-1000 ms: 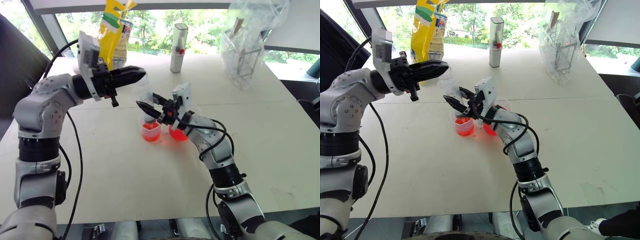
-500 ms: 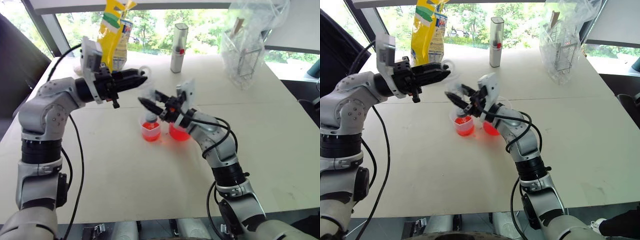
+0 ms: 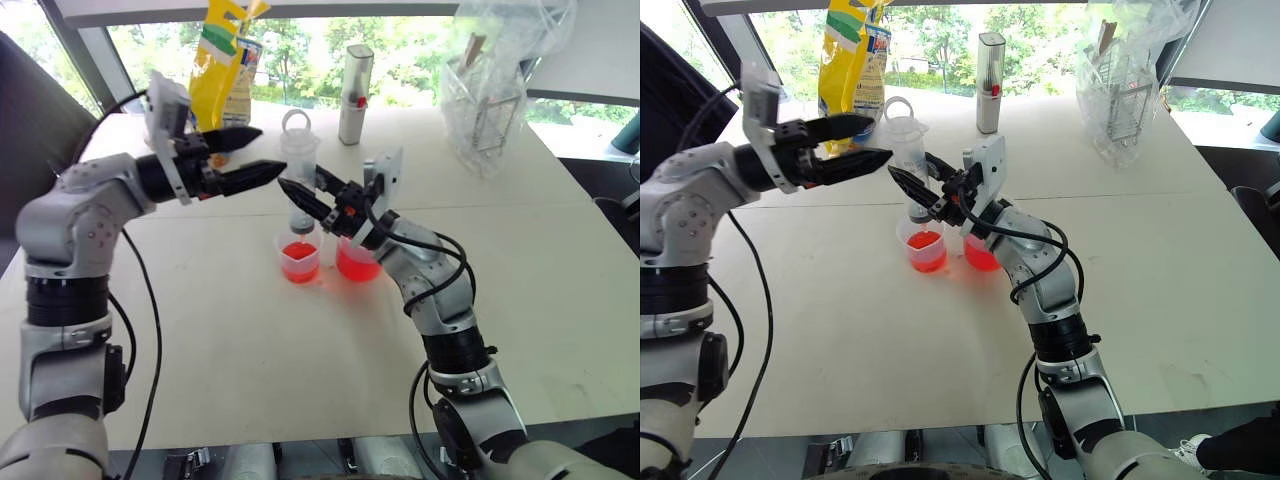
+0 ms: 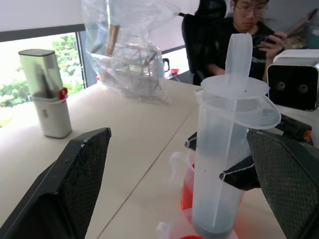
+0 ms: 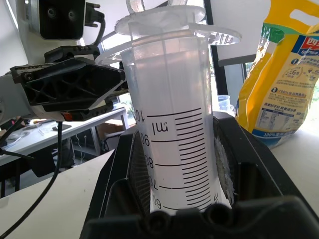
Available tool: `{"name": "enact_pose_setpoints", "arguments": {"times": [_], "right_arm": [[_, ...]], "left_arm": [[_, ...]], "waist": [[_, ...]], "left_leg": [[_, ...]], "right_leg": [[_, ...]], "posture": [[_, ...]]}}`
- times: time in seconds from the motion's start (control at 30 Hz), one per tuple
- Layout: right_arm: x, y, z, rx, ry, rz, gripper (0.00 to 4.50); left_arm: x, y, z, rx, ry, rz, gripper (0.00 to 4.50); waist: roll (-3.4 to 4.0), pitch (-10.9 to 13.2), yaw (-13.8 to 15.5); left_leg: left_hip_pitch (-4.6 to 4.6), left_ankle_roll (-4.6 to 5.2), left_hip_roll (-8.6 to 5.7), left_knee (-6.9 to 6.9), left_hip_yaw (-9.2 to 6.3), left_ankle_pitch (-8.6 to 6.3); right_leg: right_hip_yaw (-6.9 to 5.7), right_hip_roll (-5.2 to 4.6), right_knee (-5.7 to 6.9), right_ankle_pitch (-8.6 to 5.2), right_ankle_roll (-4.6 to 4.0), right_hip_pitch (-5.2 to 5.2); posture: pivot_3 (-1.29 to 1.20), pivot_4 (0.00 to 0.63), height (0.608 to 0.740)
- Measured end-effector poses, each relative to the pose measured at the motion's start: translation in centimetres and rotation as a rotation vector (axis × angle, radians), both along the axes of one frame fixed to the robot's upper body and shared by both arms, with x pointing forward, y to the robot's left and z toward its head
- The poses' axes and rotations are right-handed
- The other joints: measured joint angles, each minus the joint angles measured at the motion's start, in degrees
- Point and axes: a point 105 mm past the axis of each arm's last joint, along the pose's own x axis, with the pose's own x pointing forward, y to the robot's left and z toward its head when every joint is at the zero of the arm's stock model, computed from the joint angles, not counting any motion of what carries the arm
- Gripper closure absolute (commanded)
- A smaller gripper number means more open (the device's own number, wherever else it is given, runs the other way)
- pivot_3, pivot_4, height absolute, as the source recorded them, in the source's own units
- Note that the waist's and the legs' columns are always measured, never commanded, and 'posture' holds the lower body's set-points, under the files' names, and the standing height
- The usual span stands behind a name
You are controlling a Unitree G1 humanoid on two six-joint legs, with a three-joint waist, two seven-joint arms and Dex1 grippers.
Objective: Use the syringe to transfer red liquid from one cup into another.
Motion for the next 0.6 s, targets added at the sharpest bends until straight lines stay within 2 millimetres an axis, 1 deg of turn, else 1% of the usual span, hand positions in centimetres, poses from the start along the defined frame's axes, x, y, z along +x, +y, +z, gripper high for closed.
{"name": "enact_pose_setpoints", "arguments": {"times": [0.13, 0.17, 0.2, 0.3, 0.37, 0.43, 0.5, 0.53, 0.57, 0.6], "right_arm": [[0.7, -0.7, 0.2, -0.002, 0.030, -0.037, 3.11], [1.0, -1.0, 0.7, -0.006, 0.032, -0.049, 3.11], [1.5, -1.5, 1.7, -0.015, 0.031, -0.067, 3.11], [2.7, -4.5, 5.7, -0.030, -0.021, -0.178, 3.11], [3.5, -6.7, 7.3, -0.082, -0.010, -0.271, 3.11], [4.3, -9.1, 8.2, -0.131, 0.052, -0.365, 3.11], [5.1, -12.1, 8.1, -0.195, 0.166, -0.463, 3.11], [5.5, -13.8, 7.4, -0.248, 0.255, -0.518, 3.11], [5.7, -14.7, 6.7, -0.281, 0.316, -0.547, 3.11], [5.8, -15.6, 5.4, -0.332, 0.405, -0.574, 3.11]], "left_arm": [[-0.5, 1.1, -1.5, 0.013, 0.038, 0.031, 0.06], [-0.6, 1.1, -1.9, 0.018, 0.045, 0.029, 0.06], [-0.8, 1.0, -2.2, 0.025, 0.050, 0.026, 0.06], [-1.4, 0.6, -2.9, 0.034, 0.057, 0.008, 0.06], [-1.7, 0.0, -3.3, 0.042, 0.059, -0.011, 0.06], [-2.0, -0.6, -4.1, 0.052, 0.074, -0.036, 0.06], [-2.2, -1.0, -4.7, 0.052, 0.088, -0.053, 0.06], [-2.2, -1.2, -4.8, 0.053, 0.090, -0.057, 0.06], [-2.3, -1.2, -4.7, 0.054, 0.087, -0.059, 0.06], [-2.4, -1.3, -4.7, 0.052, 0.081, -0.064, 0.06]], "waist": [[-0.02, 0.03, 0.09], [-0.02, 0.05, 0.15], [-0.02, 0.06, 0.17], [-0.06, 0.04, 0.31], [-0.05, 0.05, 0.27], [-0.04, 0.05, 0.20], [-0.07, 0.04, 0.19], [-0.06, 0.04, 0.19], [-0.07, 0.04, 0.18], [-0.07, 0.04, 0.09]], "left_leg": [[-0.02, 0.00, 0.00, 0.02, 0.00, 0.00], [-0.05, -0.01, -0.01, 0.02, 0.00, 0.00], [-0.06, -0.01, -0.01, 0.05, 0.01, 0.00], [-0.09, -0.01, -0.04, 0.03, 0.01, 0.00], [-0.11, 0.00, -0.05, -0.03, 0.03, 0.00], [-0.12, 0.00, -0.05, -0.06, 0.06, 0.00], [-0.12, 0.00, -0.05, -0.15, 0.08, 0.00], [-0.12, 0.00, -0.04, -0.22, 0.08, 0.00], [-0.11, 0.00, -0.05, -0.28, 0.08, 0.00], [-0.09, 0.01, -0.04, -0.32, 0.11, -0.01]], "right_leg": [[-0.01, -0.08, 0.00, 0.00, 0.00, 0.00], [-0.02, -0.12, 0.00, 0.00, 0.00, -0.01], [-0.03, -0.15, 0.00, 0.00, 0.00, -0.02], [-0.06, -0.23, -0.06, 0.00, 0.00, 0.00], [-0.07, -0.27, -0.11, 0.00, 0.00, -0.02], [-0.05, -0.29, -0.15, 0.00, -0.01, -0.05], [-0.04, -0.29, -0.19, -0.01, -0.02, -0.08], [-0.02, -0.28, -0.24, -0.01, -0.03, -0.11], [-0.01, -0.27, -0.28, -0.02, -0.04, -0.10], [0.04, -0.22, -0.32, -0.01, -0.04, -0.10]], "posture": [[0.00, 0.150, 0.740], [0.00, 0.150, 0.740], [0.00, 0.150, 0.740], [0.00, 0.150, 0.740], [0.00, 0.150, 0.740], [0.00, 0.150, 0.740], [0.00, 0.150, 0.740], [0.00, 0.150, 0.740], [0.00, 0.150, 0.740], [0.00, 0.150, 0.740]]}}
